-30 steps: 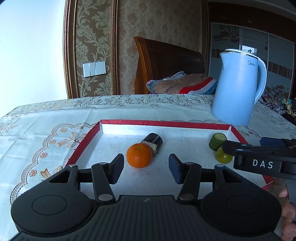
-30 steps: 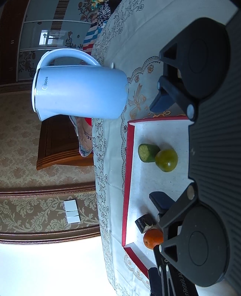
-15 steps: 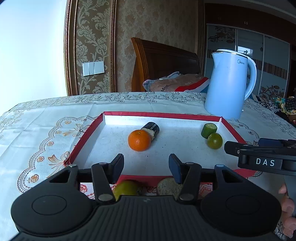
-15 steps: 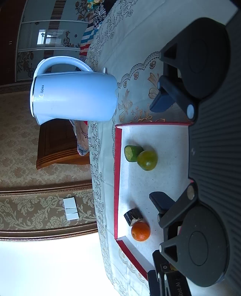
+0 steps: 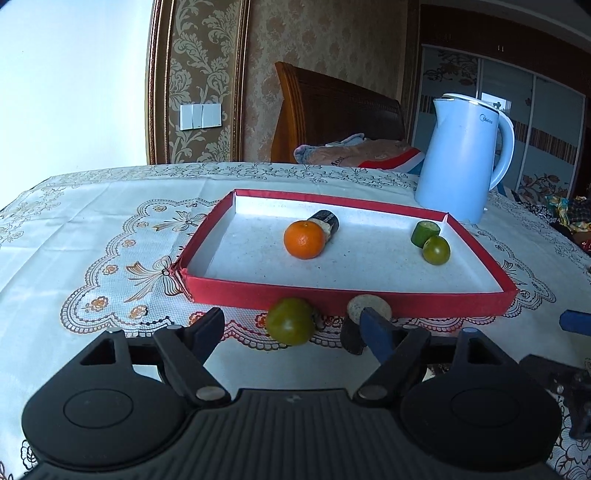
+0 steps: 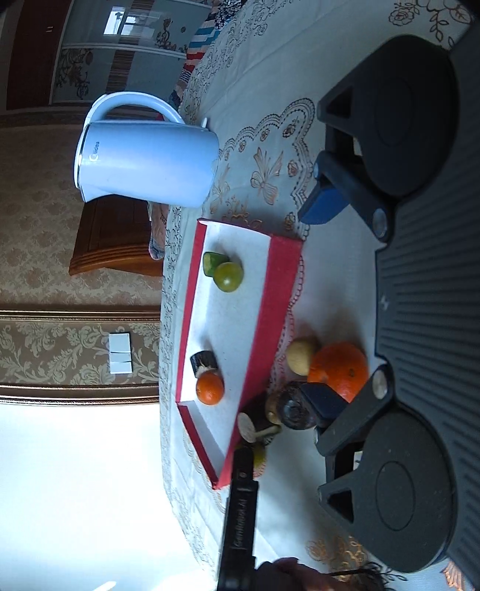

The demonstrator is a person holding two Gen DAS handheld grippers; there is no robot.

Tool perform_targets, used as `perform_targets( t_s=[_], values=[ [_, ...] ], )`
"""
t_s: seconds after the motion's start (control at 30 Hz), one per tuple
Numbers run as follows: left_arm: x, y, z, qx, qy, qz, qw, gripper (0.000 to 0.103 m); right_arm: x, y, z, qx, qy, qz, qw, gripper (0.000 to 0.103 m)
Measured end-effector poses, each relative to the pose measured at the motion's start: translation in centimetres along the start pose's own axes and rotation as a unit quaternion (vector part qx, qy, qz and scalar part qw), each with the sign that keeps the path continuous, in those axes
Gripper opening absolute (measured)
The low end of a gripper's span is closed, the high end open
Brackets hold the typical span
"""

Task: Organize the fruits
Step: 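Withdraw both open tools from the tray toward the remaining produce, then grasp the orange with the right tool while the left tool grasps the green tomato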

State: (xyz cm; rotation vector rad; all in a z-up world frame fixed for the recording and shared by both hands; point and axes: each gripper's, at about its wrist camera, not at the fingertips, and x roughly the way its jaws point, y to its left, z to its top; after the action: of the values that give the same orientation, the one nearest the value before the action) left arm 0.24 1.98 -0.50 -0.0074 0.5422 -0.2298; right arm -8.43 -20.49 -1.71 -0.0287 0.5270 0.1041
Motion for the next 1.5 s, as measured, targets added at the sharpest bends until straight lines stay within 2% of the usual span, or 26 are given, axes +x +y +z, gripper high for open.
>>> perform_targets(
  t_s=[0.13, 0.33, 0.4, 0.57, 0.67, 0.8, 0.9, 1.23, 1.5],
  values=[
    [0.4, 0.2, -0.1, -0.003, 0.013, 0.007, 0.9999, 0.08, 0.0, 1.0, -0.4, -0.006, 0.012, 0.024, 1.0, 0.089],
    [0.8, 0.7, -0.1, -0.014, 0.031, 0.009, 0.9994, 0.08, 1.6, 2.5, -0.1, -0.018, 0.038, 0.043, 0.998, 0.069],
    [0.9, 0.8, -0.1, -0.014, 0.035, 0.008, 0.9993, 0.08, 2.0, 2.8, -0.2, -0.022, 0.047, 0.05, 0.997, 0.058],
    [0.9, 0.7, -0.2, -0.011, 0.037, 0.009, 0.9992, 0.08, 2.3, 3.0, -0.3, -0.028, 0.057, 0.07, 0.996, 0.04],
    [0.8, 0.7, -0.2, -0.008, 0.033, 0.012, 0.9993, 0.08, 2.3, 2.8, -0.3, -0.02, 0.054, 0.061, 0.996, 0.04],
    [0.4, 1.0, -0.2, -0.007, 0.019, 0.021, 0.9996, 0.08, 2.3, 0.6, -0.3, 0.041, 0.053, 0.043, 0.997, 0.04],
    [0.9, 0.8, -0.2, 0.0, 0.027, 0.029, 0.9992, 0.08, 2.6, -0.8, -0.4, 0.078, 0.057, 0.056, 0.994, 0.04],
    [2.7, -0.6, 0.1, 0.048, 0.039, 0.058, 0.9964, 0.08, 2.8, -0.8, -0.5, 0.079, 0.056, 0.057, 0.994, 0.041],
    [4.1, -0.8, 0.5, 0.057, 0.055, 0.062, 0.9949, 0.08, 2.8, -0.8, -0.5, 0.076, 0.057, 0.055, 0.994, 0.041]
  ],
)
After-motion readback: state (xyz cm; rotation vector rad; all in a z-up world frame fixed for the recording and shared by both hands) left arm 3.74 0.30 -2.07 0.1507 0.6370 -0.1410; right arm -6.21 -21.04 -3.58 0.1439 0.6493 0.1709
